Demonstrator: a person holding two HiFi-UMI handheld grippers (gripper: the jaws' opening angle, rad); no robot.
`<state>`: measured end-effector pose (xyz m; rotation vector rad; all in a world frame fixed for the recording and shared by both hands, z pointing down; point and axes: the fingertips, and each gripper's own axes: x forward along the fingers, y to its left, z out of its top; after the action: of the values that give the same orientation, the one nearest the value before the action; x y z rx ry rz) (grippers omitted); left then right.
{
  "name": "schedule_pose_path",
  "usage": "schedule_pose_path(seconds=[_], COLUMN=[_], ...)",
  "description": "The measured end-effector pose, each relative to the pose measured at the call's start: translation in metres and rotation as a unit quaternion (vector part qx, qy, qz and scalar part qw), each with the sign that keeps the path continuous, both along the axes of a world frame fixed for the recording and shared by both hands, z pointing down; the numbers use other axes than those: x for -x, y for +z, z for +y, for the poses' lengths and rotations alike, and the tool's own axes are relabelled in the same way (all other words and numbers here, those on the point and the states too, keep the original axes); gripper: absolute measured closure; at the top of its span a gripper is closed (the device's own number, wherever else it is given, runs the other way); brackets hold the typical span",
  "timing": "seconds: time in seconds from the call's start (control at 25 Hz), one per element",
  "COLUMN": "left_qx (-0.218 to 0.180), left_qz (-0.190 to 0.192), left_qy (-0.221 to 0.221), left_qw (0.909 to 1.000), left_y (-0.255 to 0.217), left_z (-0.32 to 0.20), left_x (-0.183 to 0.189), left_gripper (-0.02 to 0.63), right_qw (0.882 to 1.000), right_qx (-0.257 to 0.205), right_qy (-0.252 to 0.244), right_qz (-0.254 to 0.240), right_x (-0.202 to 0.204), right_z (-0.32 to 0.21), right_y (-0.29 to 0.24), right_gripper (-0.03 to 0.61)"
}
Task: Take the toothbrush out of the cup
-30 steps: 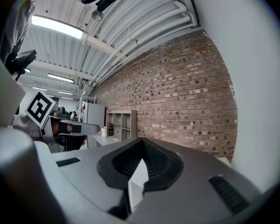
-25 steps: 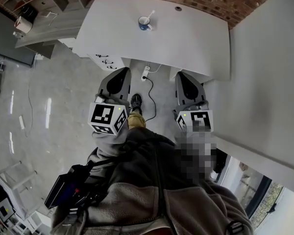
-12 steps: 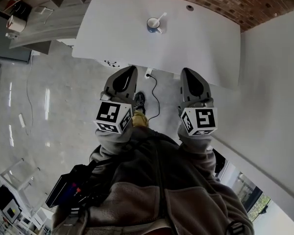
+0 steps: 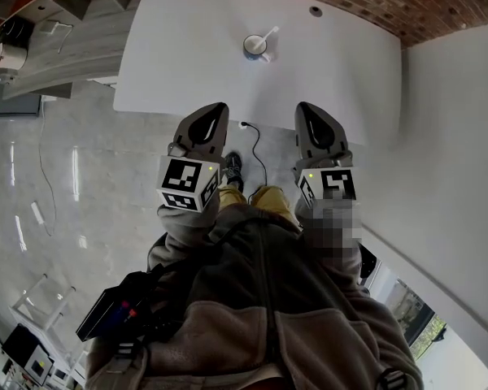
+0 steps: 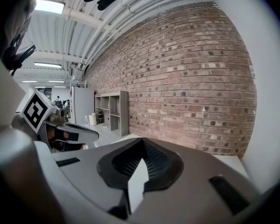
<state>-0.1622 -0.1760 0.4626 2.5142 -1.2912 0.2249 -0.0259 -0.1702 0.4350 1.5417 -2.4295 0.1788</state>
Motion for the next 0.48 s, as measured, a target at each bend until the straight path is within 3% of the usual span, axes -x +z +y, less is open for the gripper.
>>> schedule_pose_path(seconds=[0.24,0.48], left_qx=[0.004,0.000], left_qz=[0.005,-0.015], left_qy=[0.007,0.016], left_qw=[1.0000,0.9998], left_y=[0.011,0.017], left_z=[-0.023,-0.044], left_x=[-0.012,-0.029], left_gripper=[0.611,0.611], right_qw=[1.000,1.000], right_qx=[0.012,0.025], right_qy=[0.006,-0.015], right_qz=[0.006,-0.006], right_x=[-0.008,-0.011], right_z=[-0.014,-0.033], right_y=[0.008,0.017], right_gripper=[0.578,0.578])
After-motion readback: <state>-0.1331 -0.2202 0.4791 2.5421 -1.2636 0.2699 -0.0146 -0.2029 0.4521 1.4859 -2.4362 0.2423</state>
